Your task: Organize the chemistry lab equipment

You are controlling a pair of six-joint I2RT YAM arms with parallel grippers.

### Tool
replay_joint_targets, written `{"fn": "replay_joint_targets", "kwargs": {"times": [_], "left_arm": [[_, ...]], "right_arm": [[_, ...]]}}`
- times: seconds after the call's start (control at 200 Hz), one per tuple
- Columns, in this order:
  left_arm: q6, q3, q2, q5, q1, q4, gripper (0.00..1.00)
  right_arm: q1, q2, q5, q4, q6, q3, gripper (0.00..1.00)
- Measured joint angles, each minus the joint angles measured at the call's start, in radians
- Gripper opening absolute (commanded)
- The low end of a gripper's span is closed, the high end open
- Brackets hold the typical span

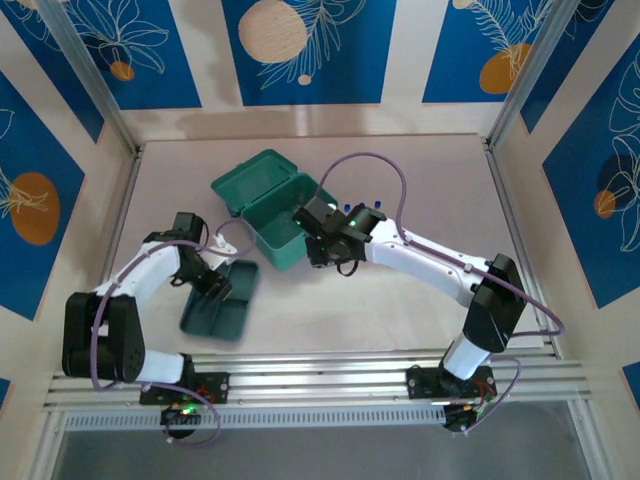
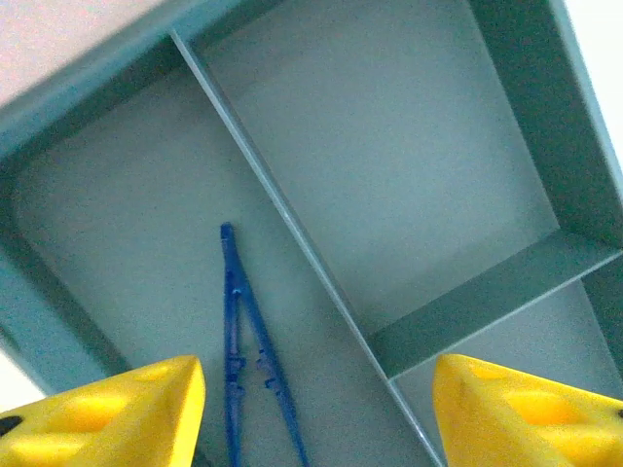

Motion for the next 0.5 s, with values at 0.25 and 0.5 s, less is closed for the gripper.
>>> {"fn": "replay_joint_targets", "kwargs": {"times": [0.25,0.5], "left_arm": [[-0.026,0.024,0.015,0.015,0.000,0.003,0.53],[-0.048,0.059,0.051,0.047,0.000,0.012,0.45]], "right_arm": [[-0.004,0.000,0.000,0.013,0.007,-0.014,0.33],[-0.006,0.000,-0.001,0.026,0.007,-0.017,0.33]]}}
